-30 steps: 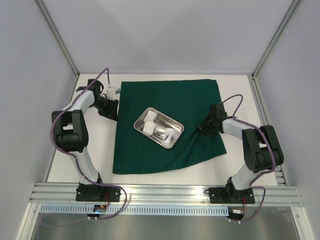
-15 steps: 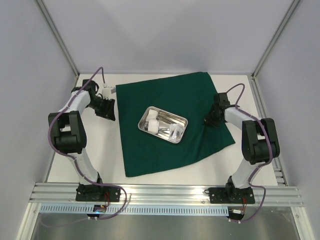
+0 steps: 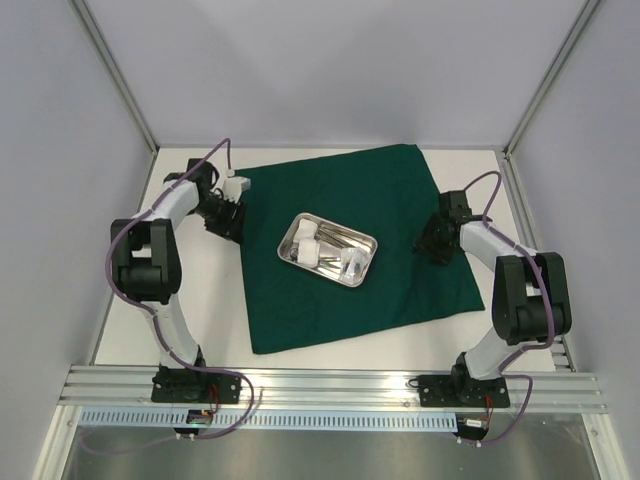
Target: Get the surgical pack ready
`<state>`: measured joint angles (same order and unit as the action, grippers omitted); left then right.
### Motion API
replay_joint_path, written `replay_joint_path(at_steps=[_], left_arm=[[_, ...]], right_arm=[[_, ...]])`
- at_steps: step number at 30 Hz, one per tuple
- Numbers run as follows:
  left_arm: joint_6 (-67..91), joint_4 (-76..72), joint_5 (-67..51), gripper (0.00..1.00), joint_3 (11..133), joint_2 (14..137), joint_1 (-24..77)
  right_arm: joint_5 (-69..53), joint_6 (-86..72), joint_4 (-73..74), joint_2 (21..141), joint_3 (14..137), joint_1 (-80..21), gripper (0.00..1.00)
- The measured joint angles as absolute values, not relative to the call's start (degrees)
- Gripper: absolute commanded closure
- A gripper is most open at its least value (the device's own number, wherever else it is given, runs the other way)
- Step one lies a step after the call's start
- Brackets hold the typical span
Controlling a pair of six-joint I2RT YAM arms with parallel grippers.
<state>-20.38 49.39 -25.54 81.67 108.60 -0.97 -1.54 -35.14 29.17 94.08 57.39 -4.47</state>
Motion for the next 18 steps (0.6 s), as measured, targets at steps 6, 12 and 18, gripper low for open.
replay_joint_path(at_steps=[6,12,18], left_arm=[[-20.4,48.2,-18.4,0.3,86.1,115.2,4.4],[-20.8,47.6,-11.5,0.65,88.9,119.3,7.9],[-22.1,47.4,-10.5,1.0,88.5,119.3,8.5]], right_arm=[[-2.2,-35.8,28.4,94.9,54.2,-5.9,0.56],[-3.6,-35.9,27.2,98.4,56.7,-6.5,0.95],[-5.7,-35.8,27.6,103.4,62.3,-6.6,1.0]])
